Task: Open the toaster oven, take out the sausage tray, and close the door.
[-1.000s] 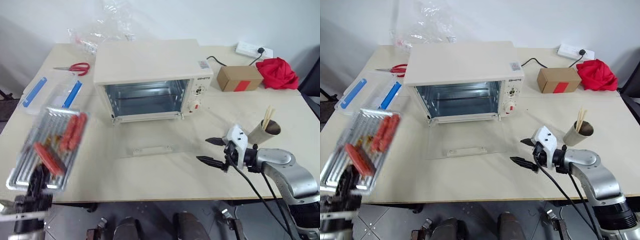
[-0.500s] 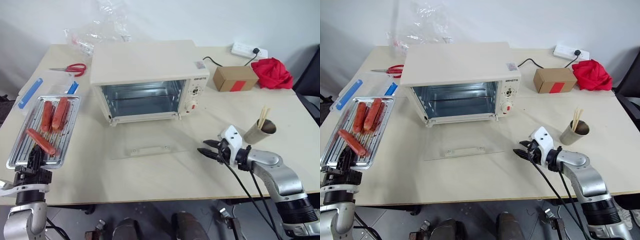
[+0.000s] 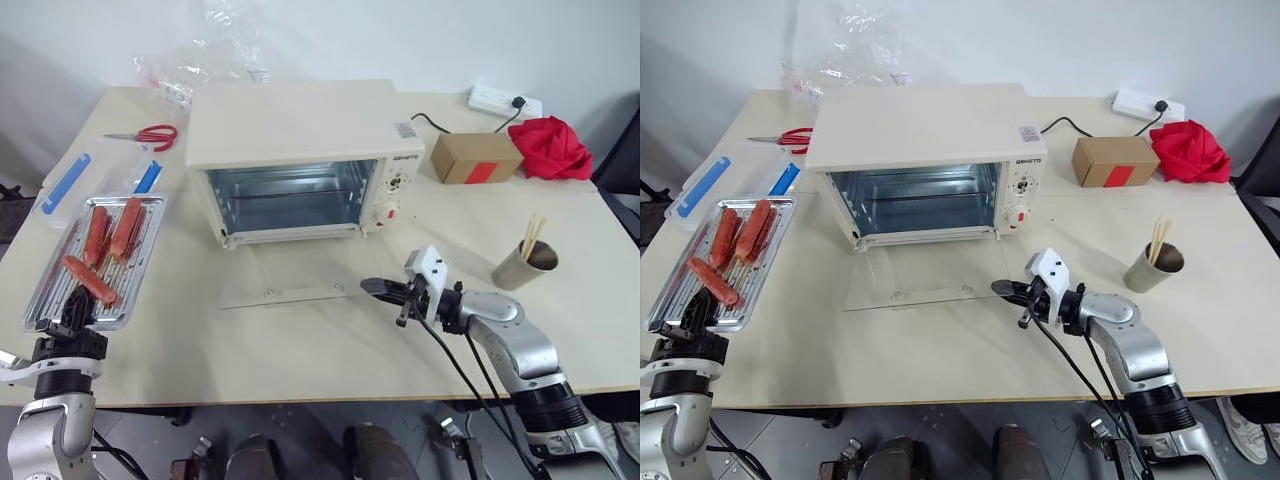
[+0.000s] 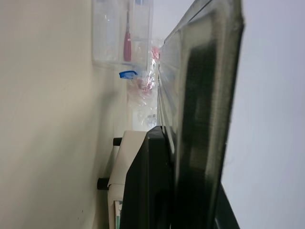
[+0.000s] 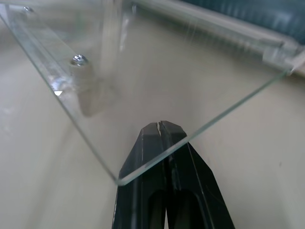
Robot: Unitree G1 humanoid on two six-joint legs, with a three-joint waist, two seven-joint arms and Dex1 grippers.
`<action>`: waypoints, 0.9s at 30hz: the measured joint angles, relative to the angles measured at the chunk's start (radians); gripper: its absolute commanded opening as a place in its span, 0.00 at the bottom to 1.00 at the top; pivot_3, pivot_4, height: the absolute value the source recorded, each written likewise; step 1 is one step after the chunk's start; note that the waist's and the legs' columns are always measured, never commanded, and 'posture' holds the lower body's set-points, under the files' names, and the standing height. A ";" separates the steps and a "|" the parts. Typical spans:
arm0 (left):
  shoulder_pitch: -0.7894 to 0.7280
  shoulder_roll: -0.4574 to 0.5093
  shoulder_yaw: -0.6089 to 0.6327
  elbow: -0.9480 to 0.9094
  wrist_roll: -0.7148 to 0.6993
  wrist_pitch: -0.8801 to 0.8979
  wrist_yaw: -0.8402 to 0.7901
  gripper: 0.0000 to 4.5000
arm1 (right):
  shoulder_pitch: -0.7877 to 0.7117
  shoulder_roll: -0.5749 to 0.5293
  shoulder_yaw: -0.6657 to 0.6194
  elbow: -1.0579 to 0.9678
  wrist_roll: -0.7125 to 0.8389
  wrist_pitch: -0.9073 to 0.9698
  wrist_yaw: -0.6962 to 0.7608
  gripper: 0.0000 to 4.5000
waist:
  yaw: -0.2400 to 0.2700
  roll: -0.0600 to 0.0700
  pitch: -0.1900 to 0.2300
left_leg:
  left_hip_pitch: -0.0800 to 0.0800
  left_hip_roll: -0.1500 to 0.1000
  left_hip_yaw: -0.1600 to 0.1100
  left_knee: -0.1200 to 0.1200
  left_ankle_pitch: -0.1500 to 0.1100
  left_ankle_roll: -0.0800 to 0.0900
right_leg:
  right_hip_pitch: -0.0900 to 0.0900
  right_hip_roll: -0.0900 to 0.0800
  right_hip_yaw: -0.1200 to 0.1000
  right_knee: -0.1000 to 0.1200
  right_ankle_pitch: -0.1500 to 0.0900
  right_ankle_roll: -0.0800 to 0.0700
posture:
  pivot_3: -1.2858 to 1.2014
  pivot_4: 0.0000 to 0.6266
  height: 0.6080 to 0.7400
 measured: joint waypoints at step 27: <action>0.236 0.137 -0.067 -0.005 0.000 0.188 -0.283 0.00 | -0.042 -0.077 -0.277 -0.136 0.399 0.200 -0.032 0.20 | 0.006 0.000 0.000 | 0.000 0.000 0.001 -0.006 0.000 0.000 | -0.001 0.000 0.000 -0.004 -0.001 -0.002 | 0.52 0.24 1.00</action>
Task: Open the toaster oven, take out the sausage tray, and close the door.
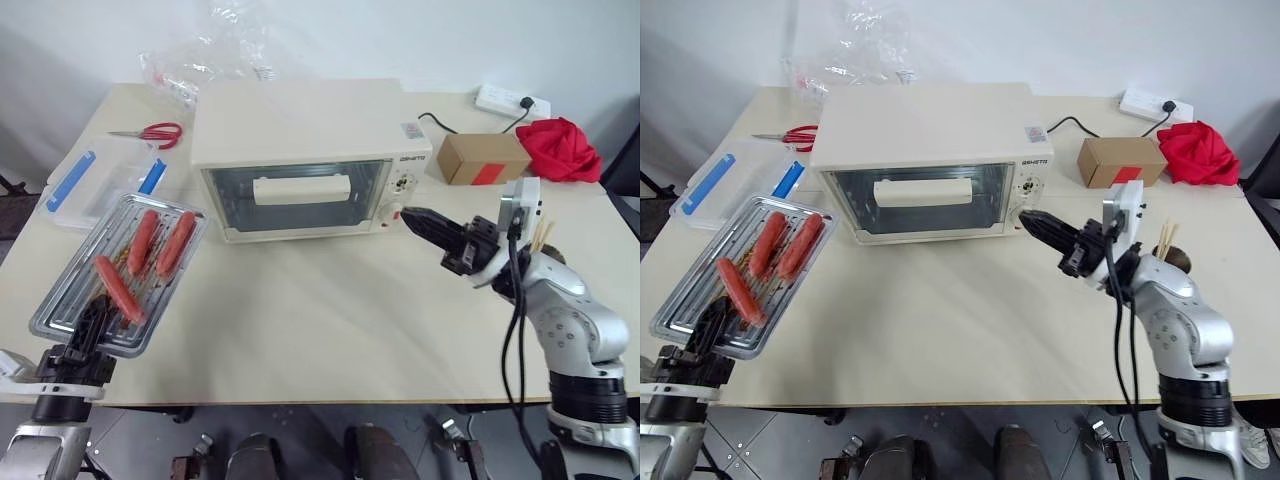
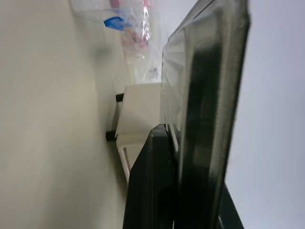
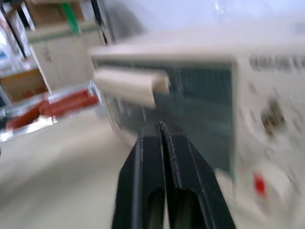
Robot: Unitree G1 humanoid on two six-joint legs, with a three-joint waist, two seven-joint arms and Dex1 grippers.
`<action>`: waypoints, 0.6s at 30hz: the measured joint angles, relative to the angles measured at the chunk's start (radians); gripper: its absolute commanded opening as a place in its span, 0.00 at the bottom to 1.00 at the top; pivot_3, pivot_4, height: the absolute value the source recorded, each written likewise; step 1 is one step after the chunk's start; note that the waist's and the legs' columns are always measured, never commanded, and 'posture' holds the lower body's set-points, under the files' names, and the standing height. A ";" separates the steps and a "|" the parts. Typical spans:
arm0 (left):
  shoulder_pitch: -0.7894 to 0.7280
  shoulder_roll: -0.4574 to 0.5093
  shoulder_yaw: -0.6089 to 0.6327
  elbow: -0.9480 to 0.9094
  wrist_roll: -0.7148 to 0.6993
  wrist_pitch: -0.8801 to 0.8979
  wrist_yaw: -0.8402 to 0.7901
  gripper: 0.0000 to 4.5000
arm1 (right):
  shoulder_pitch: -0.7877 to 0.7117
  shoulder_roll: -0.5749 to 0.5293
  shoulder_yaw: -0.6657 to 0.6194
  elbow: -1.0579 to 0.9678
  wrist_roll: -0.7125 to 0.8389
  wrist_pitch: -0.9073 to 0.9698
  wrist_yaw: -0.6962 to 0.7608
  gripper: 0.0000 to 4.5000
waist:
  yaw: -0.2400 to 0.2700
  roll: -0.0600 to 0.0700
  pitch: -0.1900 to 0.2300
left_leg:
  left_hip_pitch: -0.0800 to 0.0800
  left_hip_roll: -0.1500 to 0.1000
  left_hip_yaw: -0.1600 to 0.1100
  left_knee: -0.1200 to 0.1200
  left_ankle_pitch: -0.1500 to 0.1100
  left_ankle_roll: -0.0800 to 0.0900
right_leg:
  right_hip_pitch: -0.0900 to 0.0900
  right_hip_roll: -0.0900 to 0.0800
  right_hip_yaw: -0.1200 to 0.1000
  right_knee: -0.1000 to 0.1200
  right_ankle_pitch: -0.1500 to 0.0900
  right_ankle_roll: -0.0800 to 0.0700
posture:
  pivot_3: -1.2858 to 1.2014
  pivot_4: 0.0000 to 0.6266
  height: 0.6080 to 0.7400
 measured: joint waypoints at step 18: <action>0.106 0.271 -0.329 0.160 0.001 0.265 -0.248 0.00 | 0.293 -0.197 -0.070 -0.190 -0.004 -0.033 0.183 0.99 | 0.002 0.004 0.003 | 0.000 -0.001 -0.001 -0.002 -0.001 -0.001 | 0.001 -0.002 -0.001 -0.005 0.000 -0.002 | 0.52 0.24 1.00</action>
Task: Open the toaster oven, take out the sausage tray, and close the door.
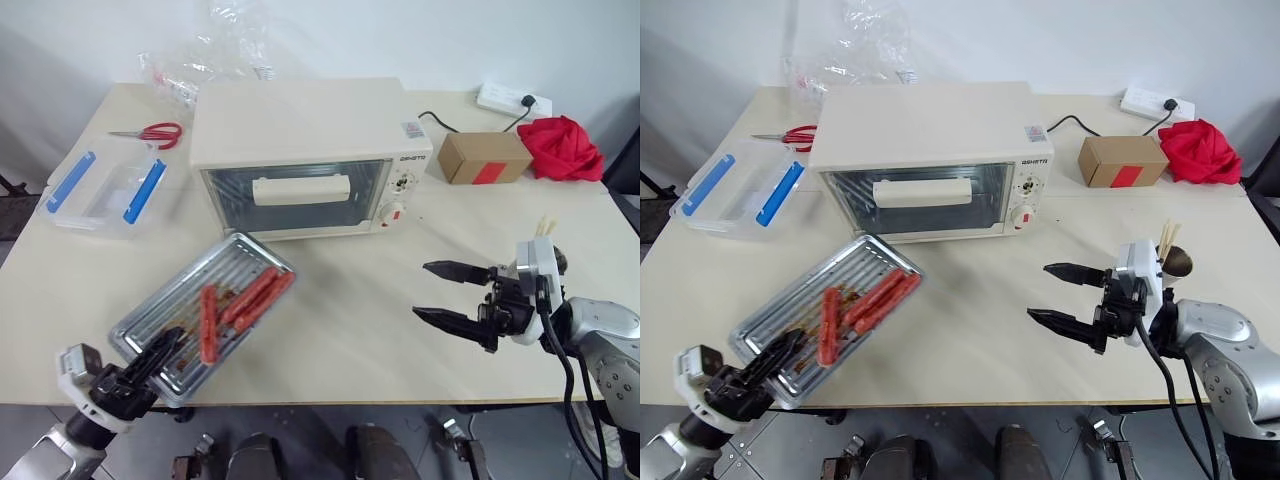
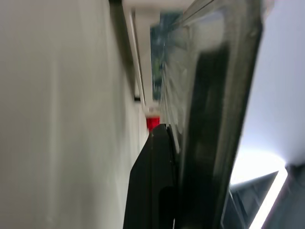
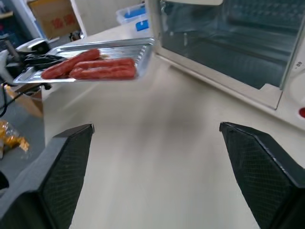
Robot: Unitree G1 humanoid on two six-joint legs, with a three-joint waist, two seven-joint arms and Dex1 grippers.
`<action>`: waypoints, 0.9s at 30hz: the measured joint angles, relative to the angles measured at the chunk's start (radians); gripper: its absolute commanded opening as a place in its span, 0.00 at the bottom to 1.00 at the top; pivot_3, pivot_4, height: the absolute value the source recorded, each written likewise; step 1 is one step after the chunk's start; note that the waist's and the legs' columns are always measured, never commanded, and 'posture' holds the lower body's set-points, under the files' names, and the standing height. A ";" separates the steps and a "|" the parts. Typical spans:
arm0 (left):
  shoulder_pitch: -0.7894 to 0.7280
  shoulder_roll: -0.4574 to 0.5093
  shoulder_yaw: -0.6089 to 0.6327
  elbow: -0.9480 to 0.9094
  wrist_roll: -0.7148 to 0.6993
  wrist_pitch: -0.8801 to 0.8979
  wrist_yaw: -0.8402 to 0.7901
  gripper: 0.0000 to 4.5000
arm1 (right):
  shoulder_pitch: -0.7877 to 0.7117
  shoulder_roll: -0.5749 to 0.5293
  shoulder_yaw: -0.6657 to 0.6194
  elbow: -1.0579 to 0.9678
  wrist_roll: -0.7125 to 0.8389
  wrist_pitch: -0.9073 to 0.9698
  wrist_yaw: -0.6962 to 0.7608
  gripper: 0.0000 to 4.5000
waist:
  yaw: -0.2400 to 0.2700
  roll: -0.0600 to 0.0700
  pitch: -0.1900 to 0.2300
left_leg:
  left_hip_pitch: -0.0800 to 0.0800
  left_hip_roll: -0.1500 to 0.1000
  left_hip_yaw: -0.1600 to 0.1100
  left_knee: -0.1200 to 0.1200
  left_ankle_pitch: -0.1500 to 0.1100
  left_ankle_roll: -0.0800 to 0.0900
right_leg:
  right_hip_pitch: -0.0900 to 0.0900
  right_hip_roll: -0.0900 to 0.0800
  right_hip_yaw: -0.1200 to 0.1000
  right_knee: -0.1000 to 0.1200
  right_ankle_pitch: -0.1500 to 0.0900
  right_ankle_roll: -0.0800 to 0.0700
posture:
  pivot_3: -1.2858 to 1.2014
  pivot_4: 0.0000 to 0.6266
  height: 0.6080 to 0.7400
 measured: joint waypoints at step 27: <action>-0.688 0.237 -0.646 0.463 -0.007 0.218 0.173 0.00 | 0.529 0.065 -0.252 -0.262 -0.109 -0.305 0.030 0.99 | 0.053 0.017 -0.004 | 0.014 -0.023 -0.011 0.000 0.004 0.012 | 0.025 -0.023 -0.005 -0.003 0.003 0.005 | 0.52 0.24 1.00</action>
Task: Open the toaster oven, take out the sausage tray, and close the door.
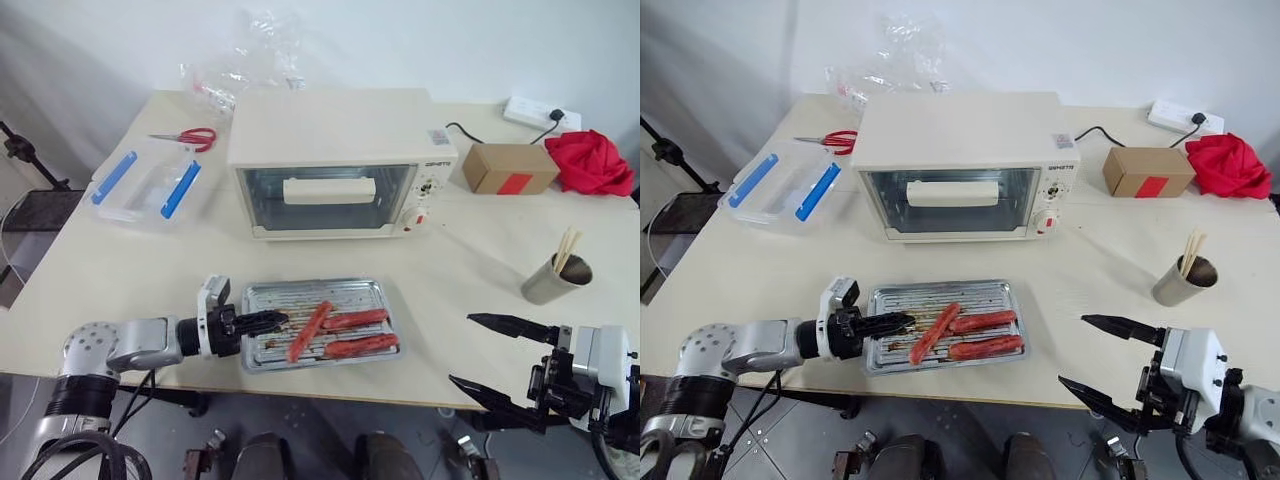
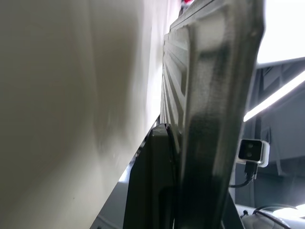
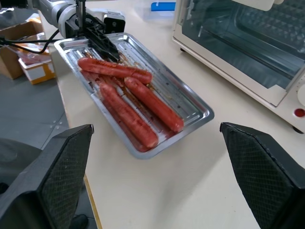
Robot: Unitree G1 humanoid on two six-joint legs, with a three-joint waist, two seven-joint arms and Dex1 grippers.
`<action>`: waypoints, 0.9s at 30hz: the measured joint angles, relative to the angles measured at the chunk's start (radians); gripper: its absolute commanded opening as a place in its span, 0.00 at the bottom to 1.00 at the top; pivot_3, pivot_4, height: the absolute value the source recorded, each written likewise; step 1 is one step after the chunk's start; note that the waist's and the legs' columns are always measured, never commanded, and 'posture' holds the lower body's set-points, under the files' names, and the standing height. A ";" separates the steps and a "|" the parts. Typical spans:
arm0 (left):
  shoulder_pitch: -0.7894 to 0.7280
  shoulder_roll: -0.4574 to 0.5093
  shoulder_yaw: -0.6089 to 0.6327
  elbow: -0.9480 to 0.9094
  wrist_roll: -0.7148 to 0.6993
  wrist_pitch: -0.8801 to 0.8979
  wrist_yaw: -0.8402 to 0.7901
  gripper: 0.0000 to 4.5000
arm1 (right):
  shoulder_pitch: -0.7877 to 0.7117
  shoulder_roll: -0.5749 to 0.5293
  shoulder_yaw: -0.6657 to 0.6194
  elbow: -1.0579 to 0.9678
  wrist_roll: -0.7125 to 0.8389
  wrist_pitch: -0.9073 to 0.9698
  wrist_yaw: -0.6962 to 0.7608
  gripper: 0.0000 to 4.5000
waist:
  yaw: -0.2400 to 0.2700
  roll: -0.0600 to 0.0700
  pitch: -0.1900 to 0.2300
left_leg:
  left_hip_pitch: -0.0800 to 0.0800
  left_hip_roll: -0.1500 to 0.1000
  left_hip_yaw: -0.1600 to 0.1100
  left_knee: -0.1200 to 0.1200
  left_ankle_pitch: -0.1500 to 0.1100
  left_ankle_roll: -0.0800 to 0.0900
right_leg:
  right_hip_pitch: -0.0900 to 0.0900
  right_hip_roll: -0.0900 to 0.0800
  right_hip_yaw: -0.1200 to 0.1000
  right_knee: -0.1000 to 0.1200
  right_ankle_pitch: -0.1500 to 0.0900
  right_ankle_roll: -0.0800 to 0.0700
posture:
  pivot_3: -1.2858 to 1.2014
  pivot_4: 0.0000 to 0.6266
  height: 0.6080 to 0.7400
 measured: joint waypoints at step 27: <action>0.027 -0.040 0.019 -0.251 0.370 -0.136 -0.116 0.85 | -0.059 -0.034 0.034 0.001 0.003 0.017 -0.044 1.00 | -0.008 0.004 -0.002 | 0.000 -0.022 -0.025 -0.018 0.005 0.012 | 0.023 -0.027 -0.033 -0.027 0.006 0.007 | 0.52 0.24 1.00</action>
